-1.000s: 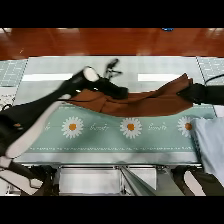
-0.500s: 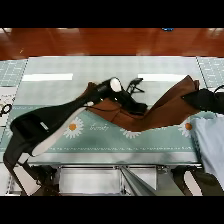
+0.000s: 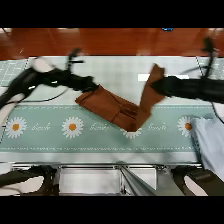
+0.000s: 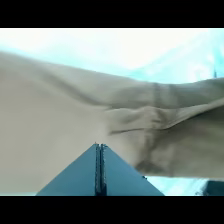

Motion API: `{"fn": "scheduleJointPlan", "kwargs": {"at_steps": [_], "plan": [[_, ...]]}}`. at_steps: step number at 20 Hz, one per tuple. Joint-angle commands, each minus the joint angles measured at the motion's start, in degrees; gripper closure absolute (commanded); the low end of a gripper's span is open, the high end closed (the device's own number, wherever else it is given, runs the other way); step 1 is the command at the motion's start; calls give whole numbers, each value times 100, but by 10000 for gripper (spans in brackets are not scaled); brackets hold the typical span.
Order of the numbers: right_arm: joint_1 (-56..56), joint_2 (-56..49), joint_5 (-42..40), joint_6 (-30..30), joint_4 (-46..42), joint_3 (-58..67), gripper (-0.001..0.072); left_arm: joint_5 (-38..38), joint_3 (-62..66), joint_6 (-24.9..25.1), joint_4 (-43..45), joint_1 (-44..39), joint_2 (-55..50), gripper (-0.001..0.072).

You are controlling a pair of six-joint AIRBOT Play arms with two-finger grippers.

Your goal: Fold the shirts.

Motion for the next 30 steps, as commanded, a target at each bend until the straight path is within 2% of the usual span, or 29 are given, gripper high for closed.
{"fn": "scheduleJointPlan", "kwargs": {"at_steps": [1,4,8,14,15,16,18,20,21,23,24,25,28,30], "plan": [[1147,-1606,-1298,-146,485,713,686,17,-1419,415,2,1342,1432,688],[1567,-3178,-1357,-236,826,1812,686,-197,-2026,422,2,2044,2221,688],[1847,-4629,-1261,-365,1377,2841,686,-203,-2166,461,-2,2216,2559,688],[2006,-5543,-1255,-452,1853,3508,683,-125,-2190,463,2,2120,2518,688],[2037,-5591,-1255,-485,2017,3508,538,-39,-2227,461,2,2098,2518,688],[2068,-5604,-1235,-505,2081,3506,301,76,-2286,461,0,2076,2518,688],[2079,-5565,-990,-636,2083,3508,304,332,-2358,461,-20,2017,2514,688],[1759,-5410,-315,-634,2079,3506,304,511,-1976,455,-66,2151,2516,688],[1467,-5239,221,-688,2070,3506,305,485,-1646,457,-166,2269,2520,688],[769,-4688,1545,-1211,2061,3506,306,470,-883,457,-221,2490,2522,688],[444,-4312,2140,-1318,1849,3506,312,468,-564,457,-219,2570,2524,688],[142,-3823,2527,-1233,1237,3497,317,437,-363,457,-216,2610,2527,688],[-501,-1934,2503,-260,-1604,2898,316,151,-341,459,-214,2586,2524,688],[-903,-664,2323,503,-3121,2031,315,81,-649,463,-212,2457,2527,688]]}}
